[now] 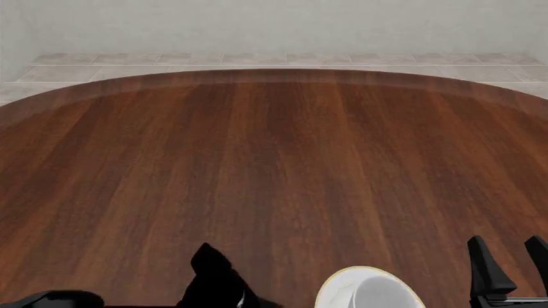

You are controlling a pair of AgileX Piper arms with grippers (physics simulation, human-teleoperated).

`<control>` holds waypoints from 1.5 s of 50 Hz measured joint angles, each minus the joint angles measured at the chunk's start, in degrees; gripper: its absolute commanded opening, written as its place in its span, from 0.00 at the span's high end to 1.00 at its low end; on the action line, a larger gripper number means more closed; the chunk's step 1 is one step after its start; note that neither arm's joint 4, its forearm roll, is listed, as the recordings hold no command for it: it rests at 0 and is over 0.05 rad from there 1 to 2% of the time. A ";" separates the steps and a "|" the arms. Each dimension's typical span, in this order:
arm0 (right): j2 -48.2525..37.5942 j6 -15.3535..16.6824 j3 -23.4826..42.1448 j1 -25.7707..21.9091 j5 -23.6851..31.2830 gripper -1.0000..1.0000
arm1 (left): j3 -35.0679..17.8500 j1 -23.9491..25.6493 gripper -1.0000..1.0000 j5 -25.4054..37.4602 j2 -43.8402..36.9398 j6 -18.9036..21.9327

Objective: Put the white mug on the plate.

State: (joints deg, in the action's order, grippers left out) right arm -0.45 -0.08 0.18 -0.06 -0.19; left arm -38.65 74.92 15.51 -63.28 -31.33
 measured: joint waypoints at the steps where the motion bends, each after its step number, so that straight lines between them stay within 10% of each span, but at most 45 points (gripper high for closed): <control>1: 0.00 0.00 0.00 0.00 0.00 0.00 | 0.14 -0.16 0.00 0.31 0.65 0.05; 38: 0.06 0.26 -0.04 0.05 -0.09 0.00 | 3.82 -7.32 0.00 13.40 24.77 2.36; 75: 0.42 -6.00 3.89 2.00 -7.89 0.00 | 7.02 -11.91 0.00 20.94 41.36 1.95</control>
State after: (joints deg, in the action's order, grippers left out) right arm -0.03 -6.08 4.07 1.94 -8.09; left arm -31.63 63.01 36.45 -21.92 -29.38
